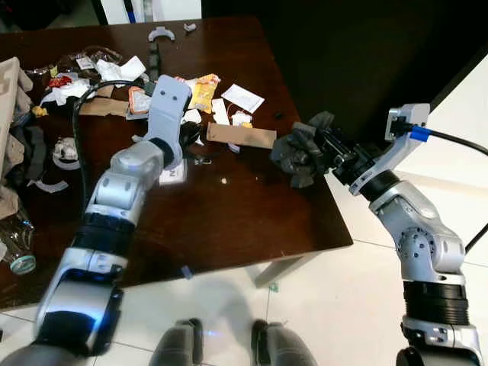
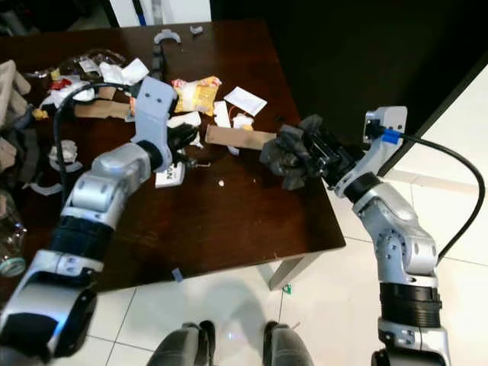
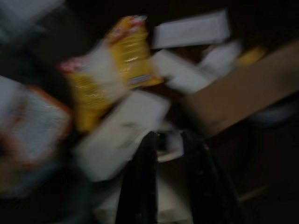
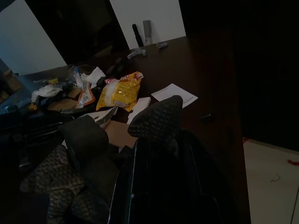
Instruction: Picking trash to rubbish bin
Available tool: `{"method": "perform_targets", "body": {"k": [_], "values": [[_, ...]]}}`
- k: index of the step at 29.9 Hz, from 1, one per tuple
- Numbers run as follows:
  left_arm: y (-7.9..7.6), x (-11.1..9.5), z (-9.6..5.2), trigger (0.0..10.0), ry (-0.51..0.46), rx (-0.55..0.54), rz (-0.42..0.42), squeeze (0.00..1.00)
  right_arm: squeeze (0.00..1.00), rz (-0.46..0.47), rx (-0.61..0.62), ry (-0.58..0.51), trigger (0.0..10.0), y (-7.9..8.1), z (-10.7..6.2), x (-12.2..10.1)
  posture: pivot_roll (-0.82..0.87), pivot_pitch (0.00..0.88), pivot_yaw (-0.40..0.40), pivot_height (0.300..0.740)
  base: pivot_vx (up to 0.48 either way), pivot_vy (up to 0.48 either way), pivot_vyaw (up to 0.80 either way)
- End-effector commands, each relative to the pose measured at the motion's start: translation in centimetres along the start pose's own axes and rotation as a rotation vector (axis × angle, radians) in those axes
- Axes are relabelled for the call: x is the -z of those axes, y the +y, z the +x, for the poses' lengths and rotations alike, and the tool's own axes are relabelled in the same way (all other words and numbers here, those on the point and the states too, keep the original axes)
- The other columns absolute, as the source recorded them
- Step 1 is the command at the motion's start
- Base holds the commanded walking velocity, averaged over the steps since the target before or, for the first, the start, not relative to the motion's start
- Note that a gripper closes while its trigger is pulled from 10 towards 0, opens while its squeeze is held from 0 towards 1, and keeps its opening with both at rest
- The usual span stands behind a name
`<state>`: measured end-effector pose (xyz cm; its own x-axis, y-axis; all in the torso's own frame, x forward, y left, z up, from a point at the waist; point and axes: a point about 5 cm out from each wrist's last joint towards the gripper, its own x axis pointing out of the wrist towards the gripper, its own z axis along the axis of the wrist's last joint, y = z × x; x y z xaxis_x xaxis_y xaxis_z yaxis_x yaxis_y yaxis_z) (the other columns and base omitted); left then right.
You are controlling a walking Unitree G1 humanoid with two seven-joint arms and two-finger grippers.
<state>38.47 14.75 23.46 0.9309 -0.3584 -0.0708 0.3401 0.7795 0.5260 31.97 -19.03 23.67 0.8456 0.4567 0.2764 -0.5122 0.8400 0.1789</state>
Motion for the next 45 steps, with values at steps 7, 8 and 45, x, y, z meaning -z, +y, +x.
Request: {"method": "perform_targets", "body": {"k": [7, 8, 45], "values": [[1.4, 0.9, 0.4, 10.0, 0.045, -0.044, 0.338, 1.0, 0.0, 0.002, 0.001, 0.007, 10.0, -0.1, -0.4, 0.2, -0.03, 0.283, -0.016, 0.74, 0.0, 0.0, 0.0], [1.3, 0.9, 0.6, 10.0, 0.042, -0.037, 0.373, 1.0, 0.0, 0.0, 0.004, 0.008, 10.0, -0.1, -0.4, 0.2, -0.03, 0.283, -0.016, 0.74, 0.0, 0.0, 0.0], [1.6, 2.8, 2.0, 0.0, 0.084, -0.021, 0.534, 0.0, 0.0, -0.031, 0.025, 0.072, 10.0, 0.3, -2.7, -0.9, -0.18, 0.36, -0.051, 0.74, 0.0, 0.0, 0.0]]}}
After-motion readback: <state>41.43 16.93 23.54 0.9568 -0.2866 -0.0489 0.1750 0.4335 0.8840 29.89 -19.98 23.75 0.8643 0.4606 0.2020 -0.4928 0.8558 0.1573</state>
